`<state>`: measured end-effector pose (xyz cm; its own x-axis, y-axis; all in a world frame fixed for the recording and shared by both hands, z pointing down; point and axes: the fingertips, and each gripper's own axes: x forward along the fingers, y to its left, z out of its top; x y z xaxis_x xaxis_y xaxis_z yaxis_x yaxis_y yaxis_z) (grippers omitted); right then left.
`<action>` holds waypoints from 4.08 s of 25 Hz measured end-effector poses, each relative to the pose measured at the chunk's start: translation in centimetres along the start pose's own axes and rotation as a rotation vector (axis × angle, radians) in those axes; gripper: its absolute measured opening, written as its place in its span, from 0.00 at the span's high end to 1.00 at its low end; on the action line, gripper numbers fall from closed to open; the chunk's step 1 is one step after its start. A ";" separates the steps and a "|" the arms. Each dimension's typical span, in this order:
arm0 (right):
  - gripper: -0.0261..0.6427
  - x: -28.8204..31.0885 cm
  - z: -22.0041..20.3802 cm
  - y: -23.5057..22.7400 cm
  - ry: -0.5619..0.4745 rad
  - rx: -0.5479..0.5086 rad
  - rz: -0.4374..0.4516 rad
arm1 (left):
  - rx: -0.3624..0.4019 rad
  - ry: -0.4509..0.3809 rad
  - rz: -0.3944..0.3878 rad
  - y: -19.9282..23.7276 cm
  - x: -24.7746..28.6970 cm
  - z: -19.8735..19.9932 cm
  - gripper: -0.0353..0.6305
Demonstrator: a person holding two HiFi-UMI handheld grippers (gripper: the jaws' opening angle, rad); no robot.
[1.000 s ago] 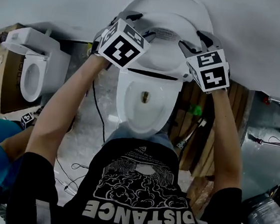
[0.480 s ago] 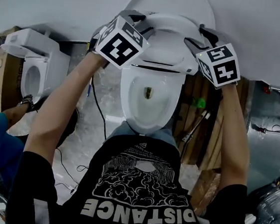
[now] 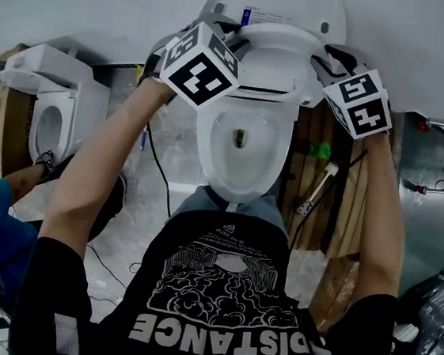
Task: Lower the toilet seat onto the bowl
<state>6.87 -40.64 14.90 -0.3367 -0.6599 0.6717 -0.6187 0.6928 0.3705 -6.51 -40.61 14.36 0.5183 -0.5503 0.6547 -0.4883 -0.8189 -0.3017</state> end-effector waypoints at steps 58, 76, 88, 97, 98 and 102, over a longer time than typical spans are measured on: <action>0.78 -11.5 -12.9 21.0 -0.096 -0.422 0.148 | 0.239 0.246 0.094 -24.5 -7.8 -10.6 0.76; 0.76 -11.1 -19.8 28.6 -0.017 -0.553 0.135 | 0.353 0.240 0.044 -32.6 -6.8 -17.0 0.73; 0.75 -9.7 -24.4 32.6 0.025 -0.615 0.099 | 0.427 0.229 0.064 -37.1 -4.9 -20.9 0.73; 0.73 -7.7 -27.8 36.5 0.070 -0.679 0.092 | 0.438 0.245 0.056 -40.3 -3.5 -24.9 0.70; 0.73 -7.5 -28.3 36.8 0.077 -0.689 0.091 | 0.440 0.249 0.053 -40.7 -3.3 -25.3 0.69; 0.72 -6.2 -30.5 38.7 0.106 -0.731 0.103 | 0.456 0.265 0.029 -42.5 -2.0 -27.5 0.68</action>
<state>6.71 -0.89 44.65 -0.2739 -0.5755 0.7706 0.0549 0.7905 0.6100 -6.10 -0.26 44.96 0.2849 -0.5623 0.7763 -0.1147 -0.8241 -0.5548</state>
